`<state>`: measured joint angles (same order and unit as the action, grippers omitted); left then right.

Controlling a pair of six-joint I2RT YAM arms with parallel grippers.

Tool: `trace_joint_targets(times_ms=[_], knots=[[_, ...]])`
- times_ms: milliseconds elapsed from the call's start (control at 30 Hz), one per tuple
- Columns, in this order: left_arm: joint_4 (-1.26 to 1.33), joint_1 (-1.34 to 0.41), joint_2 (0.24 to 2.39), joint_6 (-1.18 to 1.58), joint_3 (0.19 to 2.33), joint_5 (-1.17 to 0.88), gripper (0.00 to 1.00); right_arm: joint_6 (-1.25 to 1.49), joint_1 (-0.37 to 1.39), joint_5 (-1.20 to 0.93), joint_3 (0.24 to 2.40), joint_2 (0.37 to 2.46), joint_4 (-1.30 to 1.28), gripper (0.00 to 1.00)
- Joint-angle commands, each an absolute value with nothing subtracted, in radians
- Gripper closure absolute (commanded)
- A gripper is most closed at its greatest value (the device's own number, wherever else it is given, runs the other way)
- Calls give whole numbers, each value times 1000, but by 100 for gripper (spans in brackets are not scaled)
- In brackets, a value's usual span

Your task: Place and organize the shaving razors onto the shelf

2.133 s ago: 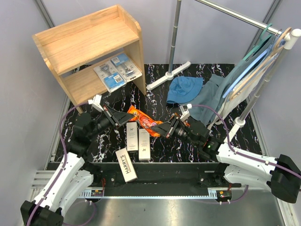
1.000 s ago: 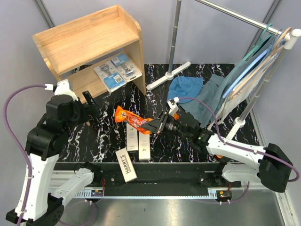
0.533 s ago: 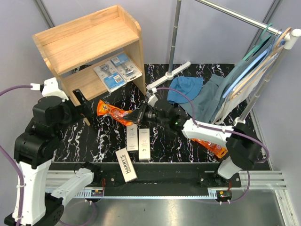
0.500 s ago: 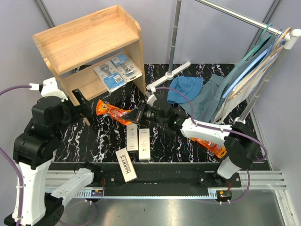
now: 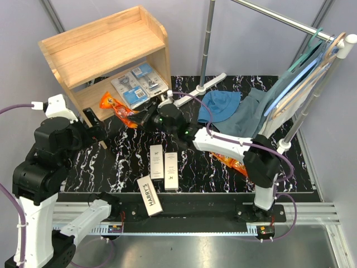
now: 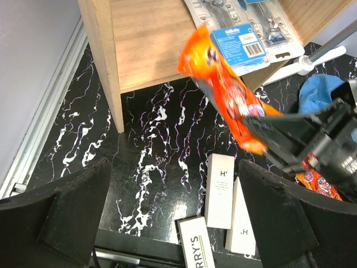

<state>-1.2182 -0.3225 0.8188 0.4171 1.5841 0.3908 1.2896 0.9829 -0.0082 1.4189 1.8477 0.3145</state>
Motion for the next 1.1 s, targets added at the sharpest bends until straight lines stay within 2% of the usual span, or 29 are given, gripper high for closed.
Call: trace_joint_targets(times_ms=[0,533,1067], knots=[[-1196,-324,798,413,1624,425,1,1347,1002,100,1577,1937,304,100],[-1215,-322,752,370,1651,495,1,1488,1052,311,2032,2227,144,100],[-1218,-322,707,371,1600,483,1,1523,1072,474,2263,2370,9,100]])
